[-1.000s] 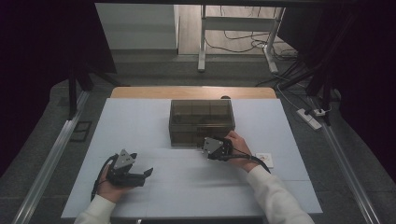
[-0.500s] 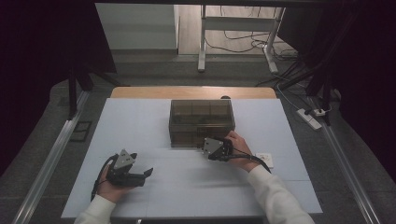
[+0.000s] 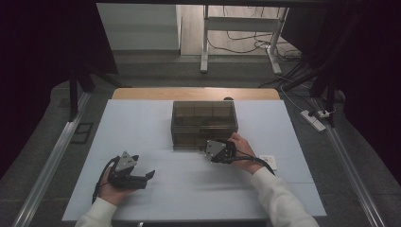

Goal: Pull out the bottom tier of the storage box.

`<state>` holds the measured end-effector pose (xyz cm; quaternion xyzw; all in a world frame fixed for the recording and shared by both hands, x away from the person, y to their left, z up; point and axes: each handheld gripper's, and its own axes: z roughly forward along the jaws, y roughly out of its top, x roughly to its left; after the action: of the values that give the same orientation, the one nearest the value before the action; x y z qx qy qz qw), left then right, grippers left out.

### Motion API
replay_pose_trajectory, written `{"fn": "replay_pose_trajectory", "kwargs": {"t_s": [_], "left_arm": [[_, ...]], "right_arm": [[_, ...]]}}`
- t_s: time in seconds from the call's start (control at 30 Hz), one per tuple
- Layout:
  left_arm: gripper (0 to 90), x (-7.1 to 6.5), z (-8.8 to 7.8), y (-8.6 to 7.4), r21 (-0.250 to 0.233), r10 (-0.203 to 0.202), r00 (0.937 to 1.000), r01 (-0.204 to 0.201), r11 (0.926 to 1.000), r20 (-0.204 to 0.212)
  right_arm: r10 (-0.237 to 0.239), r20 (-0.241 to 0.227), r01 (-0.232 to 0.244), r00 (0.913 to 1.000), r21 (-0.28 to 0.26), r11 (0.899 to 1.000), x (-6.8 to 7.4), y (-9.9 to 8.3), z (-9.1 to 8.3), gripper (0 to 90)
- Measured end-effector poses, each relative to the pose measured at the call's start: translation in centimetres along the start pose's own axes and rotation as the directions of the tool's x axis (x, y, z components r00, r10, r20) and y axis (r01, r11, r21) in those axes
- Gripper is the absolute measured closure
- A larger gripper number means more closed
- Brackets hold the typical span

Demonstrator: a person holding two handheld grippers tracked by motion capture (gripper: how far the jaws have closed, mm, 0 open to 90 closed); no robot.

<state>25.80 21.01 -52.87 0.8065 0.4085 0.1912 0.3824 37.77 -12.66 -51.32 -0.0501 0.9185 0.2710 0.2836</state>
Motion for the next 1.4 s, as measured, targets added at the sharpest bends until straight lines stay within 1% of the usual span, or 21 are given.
{"fn": "replay_pose_trajectory", "kwargs": {"t_s": [0.03, 0.1, 0.23, 0.3, 0.37, 0.4, 0.47, 0.5, 0.57, 0.77, 0.8, 1.27, 1.3, 1.33, 1.4], "left_arm": [[13.8, 0.0, 0.0, 0.0, 0.0, 0.0, 1.0, 0.0, 1.0, 0.0], [13.8, -0.01, 0.0, 0.0, -0.001, 0.0, 1.0, 0.0, 1.0, 0.0], [13.8, 0.01, -0.02, 0.0, -0.003, -0.002, 1.0, 0.002, 1.0, -0.001], [13.8, 0.02, -0.02, 0.0, -0.002, -0.002, 1.0, 0.002, 1.0, -0.001], [13.8, 0.01, -0.01, 0.01, -0.003, -0.002, 1.0, 0.002, 1.0, 0.0], [13.8, 0.01, -0.02, 0.01, -0.003, -0.002, 1.0, 0.002, 1.0, -0.001], [13.7, 0.01, -0.04, 0.01, -0.003, -0.003, 1.0, 0.003, 1.0, -0.002], [13.8, 0.01, -0.04, 0.01, -0.003, -0.003, 1.0, 0.003, 1.0, -0.002], [13.8, 0.01, -0.03, 0.01, -0.003, -0.003, 1.0, 0.003, 1.0, -0.001], [13.8, 0.01, -0.04, 0.01, -0.003, -0.003, 1.0, 0.003, 1.0, -0.001], [13.8, 0.01, -0.05, 0.01, -0.003, -0.003, 1.0, 0.003, 1.0, -0.002], [13.8, 0.03, -0.03, 0.0, -0.003, -0.002, 1.0, 0.002, 1.0, 0.0], [13.8, 0.03, -0.03, 0.0, -0.003, -0.002, 1.0, 0.002, 1.0, 0.0], [13.8, 0.03, -0.03, 0.0, -0.003, -0.002, 1.0, 0.002, 1.0, 0.0], [13.8, 0.02, -0.03, -0.01, -0.003, -0.002, 1.0, 0.002, 1.0, 0.0]], "right_arm": [[-0.005, -0.007, 0.005, 1.0, 0.014, 1.0, -0.06, 0.05, -0.11, 69.7], [0.001, -0.005, -0.001, 1.0, 0.002, 1.0, 0.0, 0.04, -0.04, 69.8], [-0.001, -0.015, 0.001, 0.9999, 0.003, 1.0, 0.02, 0.09, -0.11, 70.0], [-0.01, -0.019, 0.01, 0.9998, 0.006, 1.0, 0.0, 0.14, -0.15, 70.2], [0.003, -0.023, -0.003, 0.9997, 0.011, 1.0, 0.1, 0.21, -0.21, 70.4], [-0.002, -0.027, 0.002, 0.9996, 0.017, 1.0, 0.07, 0.23, -0.27, 70.5], [-0.011, -0.033, 0.011, 0.9994, 0.013, 1.0, 0.02, 0.23, -0.28, 70.7], [-0.004, -0.035, 0.004, 0.9994, 0.014, 1.0, 0.08, 0.25, -0.29, 70.8], [-0.014, -0.04, 0.015, 0.9991, 0.015, 1.0, 0.04, 0.26, -0.33, 70.9], [-0.002, -0.051, 0.003, 0.9987, 0.01, 1.0, 0.1, 0.25, -0.4, 71.4], [0.011, -0.055, -0.01, 0.9984, 0.012, 1.0, 0.17, 0.29, -0.43, 71.4], [0.012, -0.087, -0.011, 0.9961, 0.017, 1.0, 0.13, 0.34, -0.7, 72.1], [0.007, -0.088, -0.006, 0.9961, 0.014, 1.0, 0.09, 0.35, -0.69, 72.1], [0.011, -0.084, -0.011, 0.9964, 0.0, 1.0, 0.16, 0.3, -0.6, 72.2], [0.004, -0.093, -0.003, 0.9957, 0.006, 1.0, 0.09, 0.33, -0.68, 72.2]]}}
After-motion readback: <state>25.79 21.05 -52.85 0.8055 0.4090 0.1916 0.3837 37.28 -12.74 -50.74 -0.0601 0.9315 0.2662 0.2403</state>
